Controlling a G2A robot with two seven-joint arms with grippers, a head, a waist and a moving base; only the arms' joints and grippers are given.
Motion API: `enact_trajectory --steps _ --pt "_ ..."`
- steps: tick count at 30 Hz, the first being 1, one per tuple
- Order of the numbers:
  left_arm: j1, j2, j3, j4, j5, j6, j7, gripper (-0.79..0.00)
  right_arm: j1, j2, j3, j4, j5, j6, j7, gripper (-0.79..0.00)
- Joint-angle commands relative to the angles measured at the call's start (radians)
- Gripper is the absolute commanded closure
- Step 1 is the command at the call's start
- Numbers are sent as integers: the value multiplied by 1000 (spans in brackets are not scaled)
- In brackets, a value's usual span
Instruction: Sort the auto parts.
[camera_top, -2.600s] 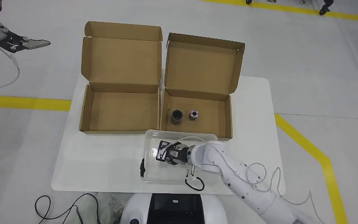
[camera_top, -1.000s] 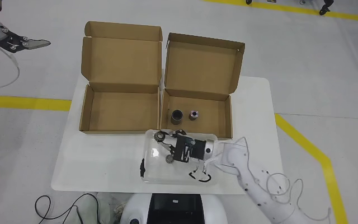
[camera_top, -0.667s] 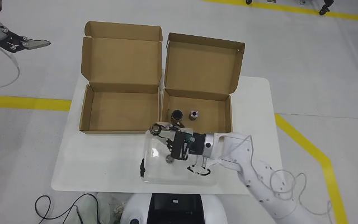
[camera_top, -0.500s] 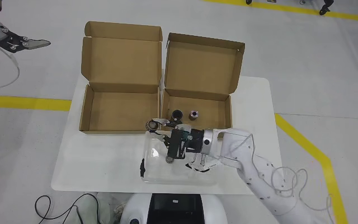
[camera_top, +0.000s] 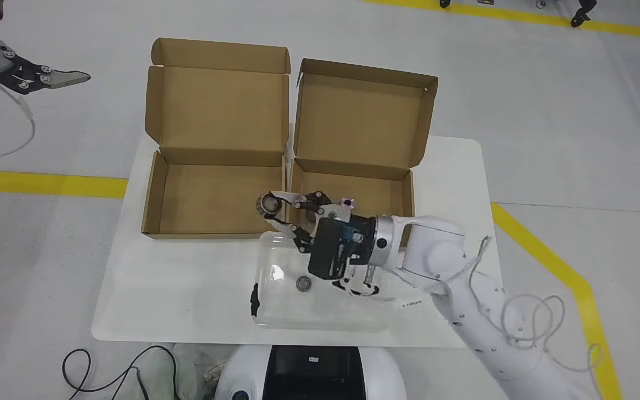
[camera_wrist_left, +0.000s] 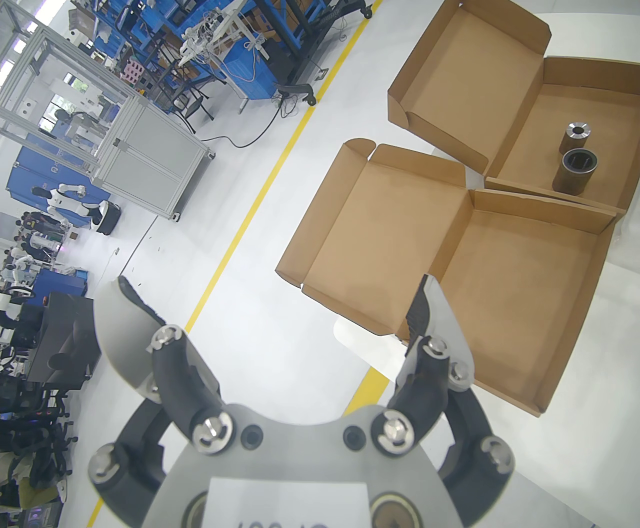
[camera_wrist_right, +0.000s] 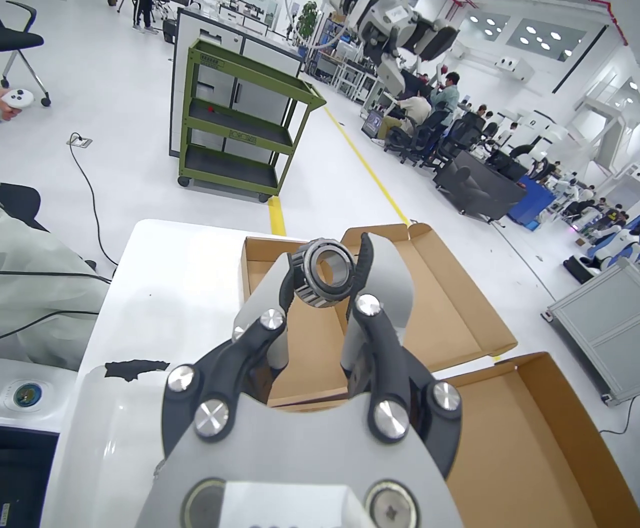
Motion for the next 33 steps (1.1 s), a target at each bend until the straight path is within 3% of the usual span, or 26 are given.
enact_trajectory --steps 1,12,23,33 --pt "0 0 0 0 0 0 0 -785 12 -1 1 -20 6 -3 29 0" --pt "0 0 0 0 0 0 0 -785 63 -9 14 -79 55 17 148 0" --pt "0 0 0 0 0 0 0 -785 83 -13 13 -77 76 16 178 0" --pt "0 0 0 0 0 0 0 -785 61 -17 -23 26 90 -9 168 0"
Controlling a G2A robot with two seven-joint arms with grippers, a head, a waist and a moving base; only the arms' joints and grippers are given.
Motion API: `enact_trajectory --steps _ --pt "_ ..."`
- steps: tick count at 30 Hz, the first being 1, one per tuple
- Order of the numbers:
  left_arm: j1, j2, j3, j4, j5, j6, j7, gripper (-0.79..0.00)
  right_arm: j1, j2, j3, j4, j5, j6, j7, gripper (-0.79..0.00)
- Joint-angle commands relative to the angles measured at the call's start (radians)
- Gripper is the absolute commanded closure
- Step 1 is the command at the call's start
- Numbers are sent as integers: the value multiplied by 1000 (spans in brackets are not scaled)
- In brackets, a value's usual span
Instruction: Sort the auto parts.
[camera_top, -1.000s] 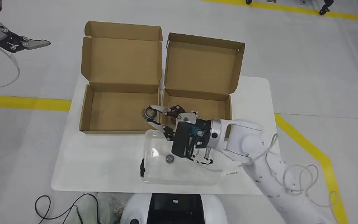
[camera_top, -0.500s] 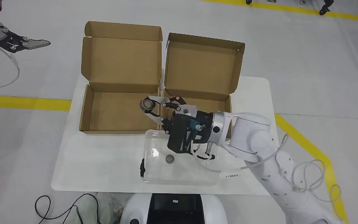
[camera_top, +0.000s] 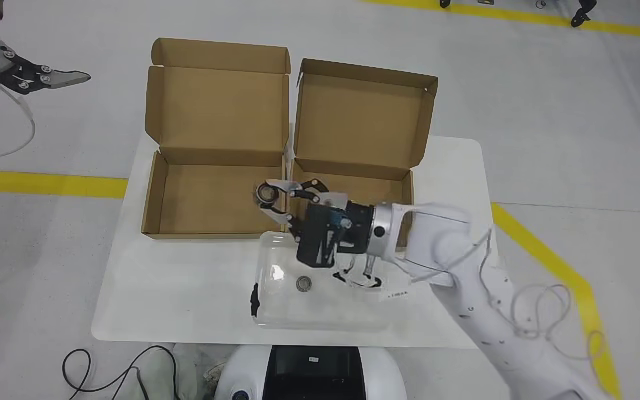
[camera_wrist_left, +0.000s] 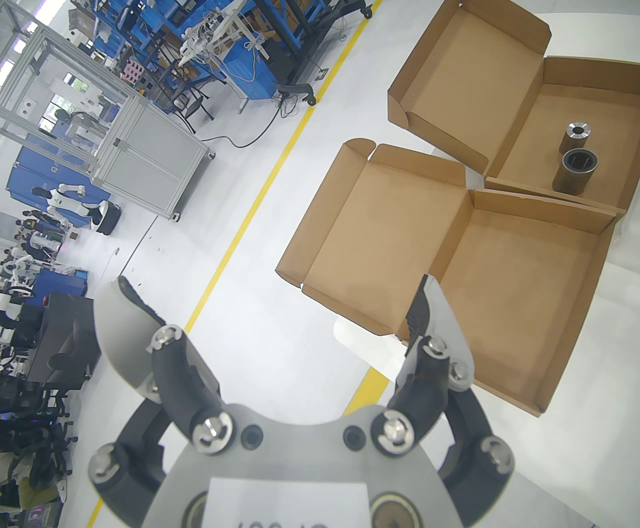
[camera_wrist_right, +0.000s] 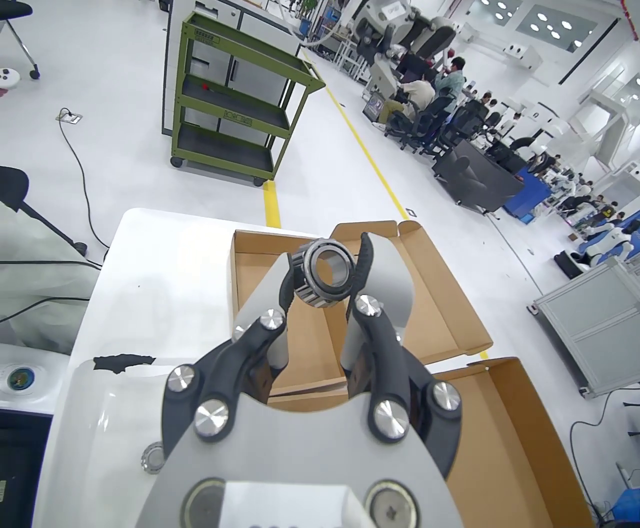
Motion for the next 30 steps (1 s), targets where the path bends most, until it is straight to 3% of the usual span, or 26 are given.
enact_trajectory --steps 1,9,14,23,30 --pt "0 0 0 0 0 0 0 -785 1 -3 -13 34 6 -4 -8 0" --pt "0 0 0 0 0 0 0 -785 -4 -16 -72 188 -16 -6 -116 0" --pt "0 0 0 0 0 0 0 -785 34 -39 -141 289 -26 18 -109 0" --pt "0 0 0 0 0 0 0 -785 176 -111 -255 502 52 50 -73 0" --pt "0 0 0 0 0 0 0 -785 312 -191 -348 676 149 36 -36 0"
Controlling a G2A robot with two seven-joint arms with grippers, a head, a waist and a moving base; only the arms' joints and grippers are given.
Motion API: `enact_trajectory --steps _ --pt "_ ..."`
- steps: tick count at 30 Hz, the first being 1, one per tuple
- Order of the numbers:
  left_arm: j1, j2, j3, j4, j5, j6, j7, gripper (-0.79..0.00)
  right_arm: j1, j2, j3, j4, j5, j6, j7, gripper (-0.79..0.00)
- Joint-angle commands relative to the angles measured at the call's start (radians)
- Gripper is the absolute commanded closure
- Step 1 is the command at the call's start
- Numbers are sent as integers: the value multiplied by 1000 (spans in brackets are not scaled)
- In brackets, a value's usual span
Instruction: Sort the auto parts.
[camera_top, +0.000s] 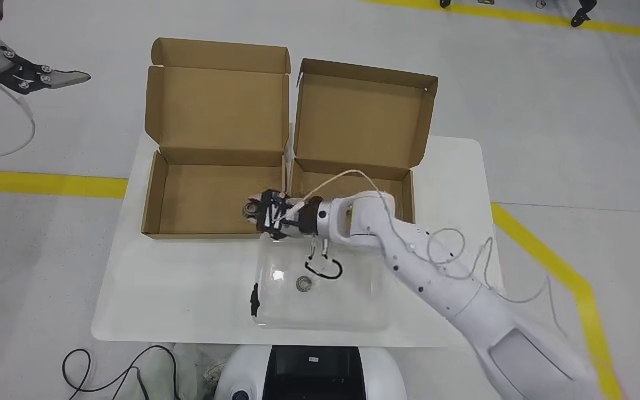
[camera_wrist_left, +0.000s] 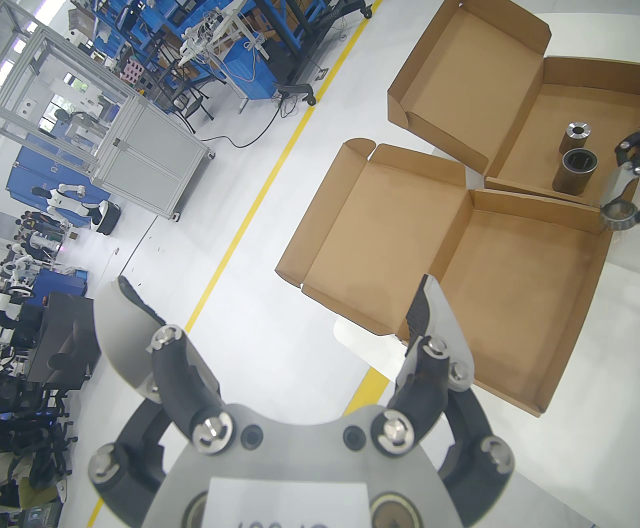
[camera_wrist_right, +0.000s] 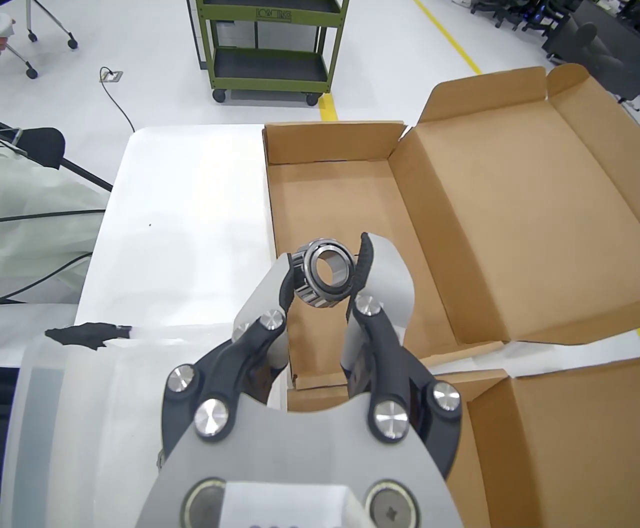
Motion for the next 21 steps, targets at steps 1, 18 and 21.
enact_trajectory --steps 1,18,21 --pt "0 0 0 0 0 0 0 -785 38 -25 -26 52 23 -1 11 0" --pt "0 0 0 0 0 0 0 -785 228 -249 -177 514 141 -4 -1 0" --pt "0 0 0 0 0 0 0 -785 241 -281 -190 577 142 -7 -13 0"
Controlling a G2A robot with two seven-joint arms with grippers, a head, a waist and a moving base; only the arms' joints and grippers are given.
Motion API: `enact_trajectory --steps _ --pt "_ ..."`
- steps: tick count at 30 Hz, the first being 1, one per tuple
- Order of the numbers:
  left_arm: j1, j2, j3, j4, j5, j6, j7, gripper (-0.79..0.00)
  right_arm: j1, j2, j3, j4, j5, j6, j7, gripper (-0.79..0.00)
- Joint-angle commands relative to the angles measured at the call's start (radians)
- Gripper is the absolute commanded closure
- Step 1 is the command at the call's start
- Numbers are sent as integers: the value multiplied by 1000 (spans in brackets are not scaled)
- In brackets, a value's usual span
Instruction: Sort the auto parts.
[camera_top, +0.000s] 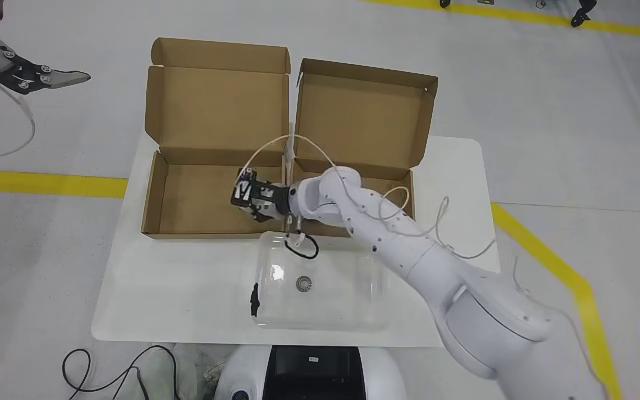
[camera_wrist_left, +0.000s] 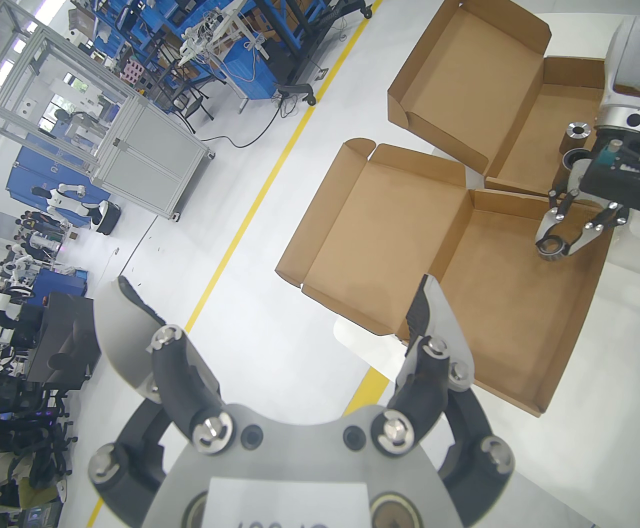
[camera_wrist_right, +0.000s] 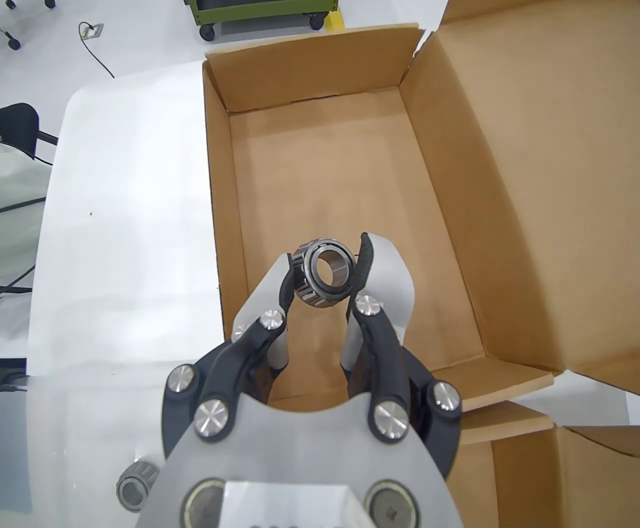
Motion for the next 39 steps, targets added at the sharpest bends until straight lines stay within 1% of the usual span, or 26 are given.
enact_trajectory --steps 1,6,7,9,11,15,16,17,20,21,23,27,32,36,39 --pt "0 0 0 0 0 0 0 -785 7 -19 -6 40 0 -1 -7 0" --pt "0 0 0 0 0 0 0 -785 25 -62 -18 119 -6 -5 -18 0" --pt "0 0 0 0 0 0 0 -785 29 -69 -19 134 -8 -4 -18 -28" --pt "0 0 0 0 0 0 0 -785 36 -84 -22 158 -14 0 -14 -126" --pt "0 0 0 0 0 0 0 -785 41 -98 -24 183 -17 5 -11 -175" --pt "0 0 0 0 0 0 0 -785 50 -119 -23 231 -26 13 -19 -188" --pt "0 0 0 0 0 0 0 -785 51 -123 -23 241 -29 12 -25 -212" --pt "0 0 0 0 0 0 0 -785 52 -127 -23 250 -32 11 -31 -259" --pt "0 0 0 0 0 0 0 -785 56 -136 -21 270 -44 13 -46 -308" --pt "0 0 0 0 0 0 0 -785 57 -138 -20 274 -48 13 -53 -314" --pt "0 0 0 0 0 0 0 -785 61 -140 -19 276 -61 12 -70 -286" --pt "0 0 0 0 0 0 0 -785 60 -138 -17 259 -94 1 -121 -280" --pt "0 0 0 0 0 0 0 -785 44 -121 -18 187 -157 5 -156 -286" --pt "0 0 0 0 0 0 0 -785 15 -91 -7 86 -212 31 -164 -292" --pt "0 0 0 0 0 0 0 -785 -23 -55 16 -12 -248 50 -156 -302"
